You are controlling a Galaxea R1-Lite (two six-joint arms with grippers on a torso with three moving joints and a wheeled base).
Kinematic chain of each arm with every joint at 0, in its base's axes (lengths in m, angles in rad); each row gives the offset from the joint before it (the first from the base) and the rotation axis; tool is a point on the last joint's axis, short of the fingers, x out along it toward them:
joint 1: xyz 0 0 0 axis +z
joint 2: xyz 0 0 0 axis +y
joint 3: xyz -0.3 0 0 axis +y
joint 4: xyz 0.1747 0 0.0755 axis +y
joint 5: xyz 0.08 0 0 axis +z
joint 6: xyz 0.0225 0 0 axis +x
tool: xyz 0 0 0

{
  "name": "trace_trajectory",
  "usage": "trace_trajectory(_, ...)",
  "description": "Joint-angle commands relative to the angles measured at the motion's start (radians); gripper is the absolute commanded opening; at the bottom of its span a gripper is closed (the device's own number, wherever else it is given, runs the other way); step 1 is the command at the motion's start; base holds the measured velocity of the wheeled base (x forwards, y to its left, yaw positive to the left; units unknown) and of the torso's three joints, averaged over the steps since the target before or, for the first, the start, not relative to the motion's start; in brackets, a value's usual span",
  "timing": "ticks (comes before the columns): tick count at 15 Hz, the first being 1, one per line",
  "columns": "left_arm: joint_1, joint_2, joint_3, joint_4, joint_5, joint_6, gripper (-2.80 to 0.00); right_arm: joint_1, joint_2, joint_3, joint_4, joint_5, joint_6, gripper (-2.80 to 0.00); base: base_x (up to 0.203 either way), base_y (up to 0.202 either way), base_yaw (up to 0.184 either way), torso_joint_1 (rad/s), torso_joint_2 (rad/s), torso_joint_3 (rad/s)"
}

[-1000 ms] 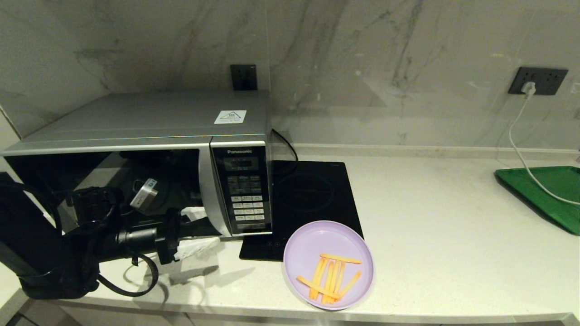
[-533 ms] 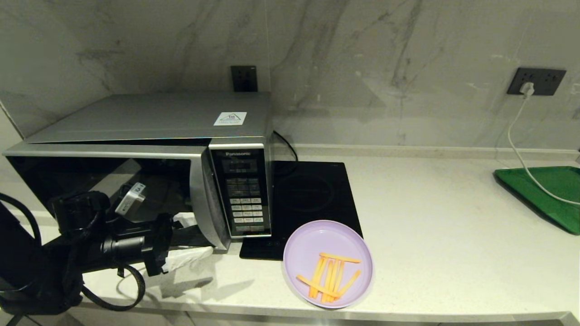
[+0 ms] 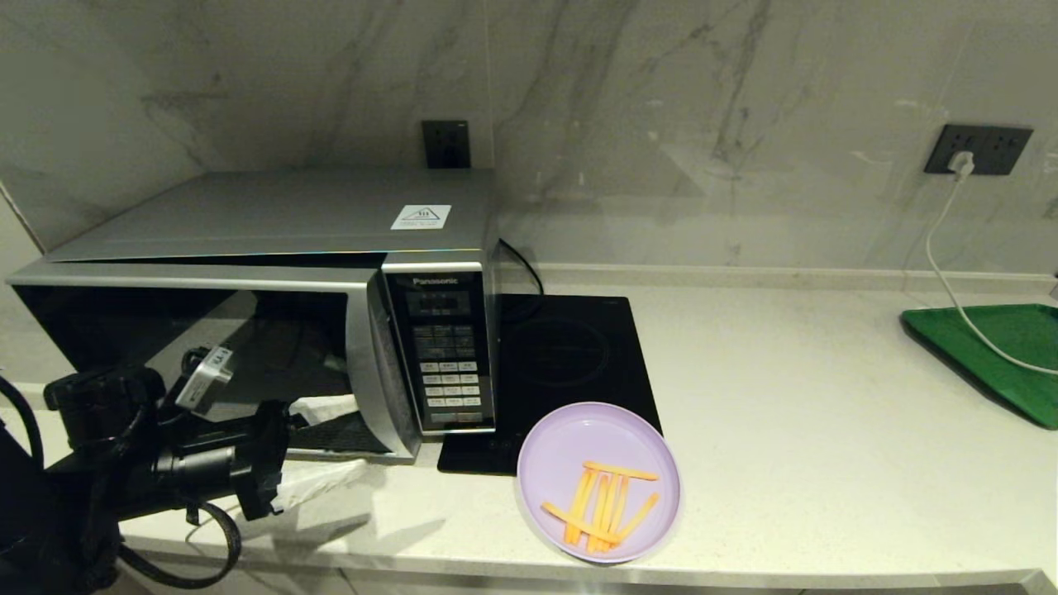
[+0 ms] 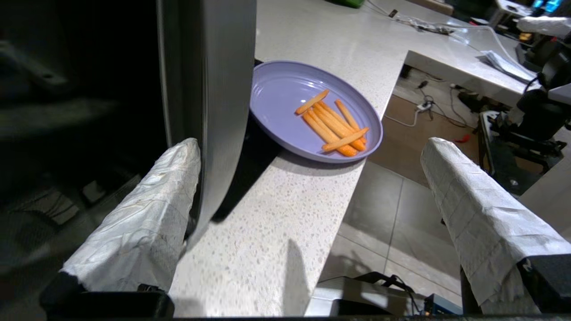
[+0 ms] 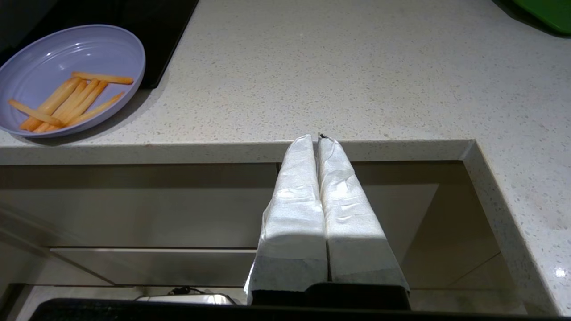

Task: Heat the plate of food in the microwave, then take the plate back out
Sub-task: Open the microwave oven

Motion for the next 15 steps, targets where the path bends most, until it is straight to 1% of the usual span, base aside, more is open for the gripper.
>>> trace_trajectory(1, 0.054, -0.011, 0.104, -0.1, -0.004, 0.001, 0.0, 0.0, 0.002, 0.001, 0.002, 0.0, 0.0, -2.8, 0.0, 0.0, 0.0, 0.0, 0.0, 0.0)
trace_trajectory(3, 0.129, -0.022, 0.199, -0.212, 0.004, -0.002, 0.0, 0.0, 0.002, 0.001, 0.002, 0.0, 0.0, -2.8, 0.0, 0.0, 0.0, 0.0, 0.0, 0.0)
trace_trajectory(5, 0.226, -0.064, 0.281, -0.25, 0.027, -0.006, 0.0, 0.0, 0.002, 0.0, 0.002, 0.0, 0.0, -2.8, 0.0, 0.0, 0.0, 0.0, 0.0, 0.0)
trace_trajectory(6, 0.271, -0.104, 0.296, -0.255, 0.051, -0.01, 0.0, 0.0, 0.002, 0.001, 0.002, 0.0, 0.0, -2.8, 0.0, 0.0, 0.0, 0.0, 0.0, 0.0)
trace_trajectory(7, 0.301, -0.143, 0.294, -0.257, 0.101, -0.03, 0.0, 0.0, 0.002, 0.001, 0.002, 0.0, 0.0, -2.8, 0.0, 0.0, 0.0, 0.0, 0.0, 0.0)
trace_trajectory(8, 0.311, -0.185, 0.274, -0.258, 0.191, -0.08, 0.0, 0.0, 0.002, 0.001, 0.002, 0.0, 0.0, -2.8, 0.0, 0.0, 0.0, 0.0, 0.0, 0.0)
trace_trajectory(9, 0.312, -0.232, 0.232, -0.259, 0.304, -0.158, 0.0, 0.0, 0.002, -0.001, 0.002, 0.0, 0.0, -2.8, 0.0, 0.0, 0.0, 0.0, 0.0, 0.0)
trace_trajectory(10, 0.303, -0.278, 0.168, -0.259, 0.401, -0.23, 0.0, 0.0, 0.002, -0.001, 0.002, 0.0, 0.0, -2.8, 0.0, 0.0, 0.0, 0.0, 0.0, 0.0)
trace_trajectory(11, 0.295, -0.319, 0.091, -0.246, 0.475, -0.272, 0.0, 0.0, 0.002, 0.001, 0.002, 0.0, 0.0, -2.8, 0.0, 0.0, 0.0, 0.0, 0.0, 0.0)
trace_trajectory(12, 0.293, -0.366, 0.005, -0.18, 0.524, -0.29, 0.0, 0.0, 0.002, -0.001, 0.002, 0.0, 0.0, -2.8, 0.0, 0.0, 0.0, 0.0, 0.0, 0.0)
trace_trajectory(13, 0.293, -0.41, -0.077, -0.077, 0.568, -0.3, 0.0, 0.0, 0.002, 0.0, 0.002, 0.0, 0.0, -2.8, 0.0, 0.0, 0.0, 0.0, 0.0, 0.0)
trace_trajectory(14, 0.293, -0.451, -0.163, 0.043, 0.631, -0.307, 0.0, 0.0, 0.002, 0.001, 0.002, 0.0, 0.0, -2.8, 0.0, 0.0, 0.0, 0.0, 0.0, 0.0)
trace_trajectory(15, 0.293, -0.484, -0.25, 0.149, 0.715, -0.312, 0.0, 0.0, 0.002, 0.001, 0.002, 0.0, 0.0, -2.8, 0.0, 0.0, 0.0, 0.0, 0.0, 0.0)
